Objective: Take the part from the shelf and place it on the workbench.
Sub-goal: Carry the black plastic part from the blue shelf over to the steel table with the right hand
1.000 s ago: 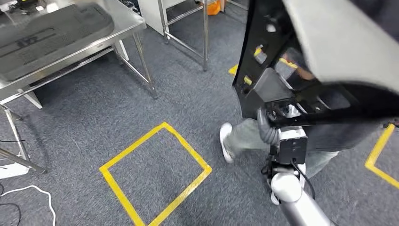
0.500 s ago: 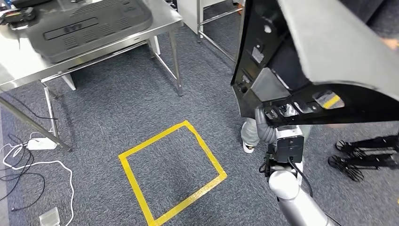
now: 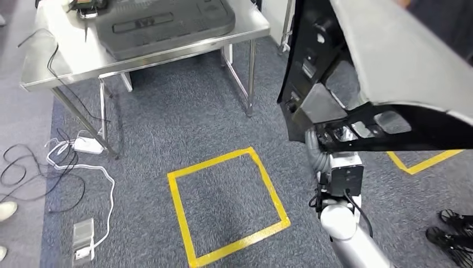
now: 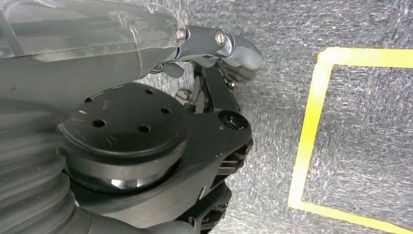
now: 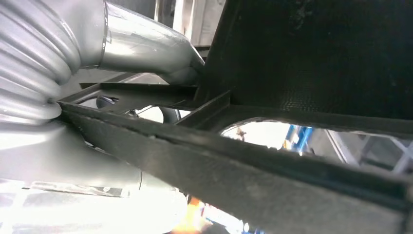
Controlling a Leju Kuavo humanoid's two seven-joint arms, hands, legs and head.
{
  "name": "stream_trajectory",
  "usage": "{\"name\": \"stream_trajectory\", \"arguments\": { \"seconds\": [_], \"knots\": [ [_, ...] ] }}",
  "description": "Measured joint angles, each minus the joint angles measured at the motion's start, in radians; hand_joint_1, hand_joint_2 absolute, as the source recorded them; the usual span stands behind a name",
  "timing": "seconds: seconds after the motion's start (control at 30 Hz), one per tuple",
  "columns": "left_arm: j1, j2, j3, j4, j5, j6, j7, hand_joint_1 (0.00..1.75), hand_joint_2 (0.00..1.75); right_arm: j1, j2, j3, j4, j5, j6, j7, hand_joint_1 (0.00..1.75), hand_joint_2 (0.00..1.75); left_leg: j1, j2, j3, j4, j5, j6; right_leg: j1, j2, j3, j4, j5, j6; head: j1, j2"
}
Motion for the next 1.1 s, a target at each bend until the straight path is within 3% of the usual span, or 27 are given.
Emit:
{"name": "stream_trajectory", "arguments": {
  "seconds": [0.07, 0.13, 0.2, 0.27, 0.3, 0.33, 0.4, 0.43, 0.47, 0.53, 0.6, 0.67, 0.73, 0.77, 0.8, 0.83, 0.9, 0.93, 1.0, 1.1],
  "knots": [
    [0.002, 0.0, 0.0, 0.0, -0.002, 0.002, -0.002, 0.0, 1.75, -0.003, 0.001, 0.0, 0.0, 0.002, -0.002, -0.002, 1.75, 1.75, 0.004, -0.01, -0.002, 0.0, 0.0, -0.011, 0.0, -0.022, 0.007, -0.008, 0.001, -0.01, 0.001, 0.0],
    [0.0, 0.0, 0.0, 0.0, -0.002, 0.004, -0.003, 0.0, 1.75, -0.006, 0.002, 0.0, 0.0, 0.003, -0.003, -0.004, 1.75, 1.75, -0.001, 0.035, -0.017, 0.041, -0.024, -0.023, -0.005, -0.047, 0.018, -0.018, 0.001, -0.02, -0.009, 0.0],
    [-0.004, 0.0, 0.0, 0.0, -0.001, 0.008, -0.005, 0.0, 1.75, -0.006, 0.003, 0.0, 0.0, 0.003, -0.002, -0.004, 1.75, 1.75, 0.0, 0.098, -0.071, 0.152, -0.076, -0.034, -0.004, -0.07, 0.027, -0.021, -0.004, -0.027, -0.02, 0.0],
    [-0.003, 0.0, 0.0, 0.0, 0.002, 0.012, -0.005, 0.0, 1.75, -0.006, 0.003, 0.0, 0.0, 0.004, 0.002, -0.003, 1.75, 1.75, 0.008, 0.121, -0.129, 0.257, -0.108, -0.039, -0.002, -0.088, 0.032, -0.021, -0.01, -0.029, -0.022, 0.0],
    [-0.001, 0.0, 0.0, 0.0, 0.003, 0.015, -0.004, 0.0, 1.75, -0.006, 0.003, 0.0, 0.0, 0.004, 0.003, -0.003, 1.75, 1.75, 0.011, 0.124, -0.136, 0.265, -0.098, -0.04, -0.002, -0.095, 0.036, -0.021, -0.013, -0.028, -0.023, 0.0],
    [0.001, 0.0, 0.0, 0.0, 0.004, 0.016, -0.004, 0.0, 1.75, -0.006, 0.003, 0.0, 0.0, 0.004, 0.005, -0.003, 1.75, 1.75, 0.013, 0.126, -0.122, 0.232, -0.07, -0.04, -0.003, -0.1, 0.041, -0.021, -0.017, -0.026, -0.023, 0.0],
    [0.003, 0.0, 0.0, 0.0, 0.005, 0.017, -0.003, 0.0, 1.75, -0.007, 0.003, 0.0, 0.0, 0.004, 0.005, -0.003, 1.75, 1.75, 0.014, 0.13, -0.058, 0.098, -0.001, -0.034, -0.002, -0.109, 0.052, -0.022, -0.025, -0.02, -0.023, 0.0],
    [0.003, 0.0, 0.0, 0.0, 0.005, 0.018, -0.003, 0.0, 1.75, -0.008, 0.002, 0.0, 0.0, 0.004, 0.006, -0.003, 1.75, 1.75, 0.011, 0.133, -0.032, 0.042, 0.018, -0.03, -0.001, -0.111, 0.056, -0.023, -0.028, -0.015, -0.023, 0.0],
    [0.003, 0.0, 0.0, 0.0, 0.005, 0.018, -0.002, 0.0, 1.75, -0.009, 0.002, 0.0, 0.001, 0.005, 0.007, -0.002, 1.75, 1.75, 0.007, 0.135, -0.017, 0.008, 0.025, -0.025, 0.0, -0.114, 0.059, -0.024, -0.031, -0.009, -0.023, 0.0],
    [0.003, 0.0, 0.0, 0.0, 0.006, 0.018, 0.001, 0.0, 1.75, -0.012, 0.003, 0.001, 0.001, 0.005, 0.012, 0.0, 1.75, 1.75, 0.0, 0.134, -0.014, -0.006, 0.019, -0.014, 0.0, -0.116, 0.064, -0.032, -0.032, 0.003, -0.024, 0.0],
    [0.005, 0.0, 0.0, 0.0, 0.007, 0.018, 0.004, 0.0, 1.75, -0.015, 0.004, 0.001, 0.002, 0.005, 0.018, 0.0, 1.75, 1.75, 0.004, 0.131, -0.004, -0.021, 0.021, -0.001, -0.001, -0.112, 0.069, -0.028, -0.041, 0.014, -0.022, 0.0],
    [0.003, 0.0, 0.0, 0.0, 0.007, 0.015, 0.005, 0.0, 1.75, -0.018, 0.003, 0.002, 0.003, 0.003, 0.023, -0.003, 1.75, 1.75, 0.008, 0.13, 0.01, -0.037, 0.024, 0.013, -0.001, -0.097, 0.039, 0.043, -0.081, 0.016, -0.015, 0.0],
    [0.001, 0.0, 0.0, 0.0, 0.006, 0.01, 0.005, 0.0, 1.75, -0.019, 0.003, 0.003, 0.006, -0.001, 0.03, -0.008, 1.75, 1.75, 0.004, 0.128, 0.015, -0.039, 0.02, 0.023, 0.003, -0.084, -0.034, 0.174, -0.135, 0.014, -0.005, 0.0],
    [0.001, 0.0, 0.0, 0.0, 0.005, 0.007, 0.005, 0.0, 1.75, -0.018, 0.002, 0.003, 0.008, -0.003, 0.033, -0.009, 1.75, 1.75, 0.001, 0.126, 0.016, -0.038, 0.017, 0.025, 0.006, -0.081, -0.068, 0.226, -0.148, 0.013, -0.002, 0.0],
    [0.001, 0.0, 0.0, 0.0, 0.006, 0.005, 0.005, 0.0, 1.75, -0.018, 0.002, 0.004, 0.01, -0.004, 0.036, -0.01, 1.75, 1.75, -0.002, 0.124, 0.018, -0.037, 0.015, 0.027, 0.008, -0.08, -0.089, 0.248, -0.141, 0.012, 0.0, 0.0],
    [0.001, 0.0, 0.0, 0.0, 0.006, 0.003, 0.005, 0.0, 1.75, -0.018, 0.002, 0.004, 0.012, -0.004, 0.039, -0.011, 1.75, 1.75, -0.004, 0.121, 0.021, -0.035, 0.011, 0.028, 0.009, -0.079, -0.092, 0.233, -0.114, 0.009, 0.002, 0.0],
    [0.001, 0.0, 0.0, 0.0, 0.006, 0.002, 0.005, 0.0, 1.75, -0.02, 0.002, 0.006, 0.015, -0.004, 0.041, -0.012, 1.75, 1.75, -0.007, 0.115, 0.027, -0.028, 0.001, 0.025, 0.012, -0.078, -0.053, 0.114, -0.028, -0.001, 0.004, 0.0],
    [0.0, 0.0, 0.0, -0.001, 0.006, 0.002, 0.005, 0.0, 1.75, -0.023, 0.002, 0.008, 0.016, -0.004, 0.041, -0.012, 1.75, 1.75, -0.01, 0.112, 0.028, -0.02, -0.006, 0.021, 0.014, -0.077, -0.028, 0.051, 0.001, -0.006, 0.005, 0.0],
    [-0.001, 0.0, 0.0, -0.001, 0.006, 0.001, 0.006, 0.0, 1.75, -0.027, 0.002, 0.01, 0.019, -0.005, 0.041, -0.013, 1.75, 1.75, -0.012, 0.109, 0.026, -0.01, -0.015, 0.013, 0.019, -0.075, -0.004, -0.01, 0.016, -0.014, 0.003, 0.0],
    [-0.001, 0.0, 0.0, -0.001, 0.006, 0.0, 0.006, 0.0, 1.75, -0.029, 0.002, 0.01, 0.02, -0.006, 0.042, -0.014, 1.75, 1.75, -0.012, 0.108, 0.027, -0.008, -0.02, 0.013, 0.022, -0.074, -0.001, -0.016, 0.012, -0.017, 0.0, 0.0]
  ]
}}
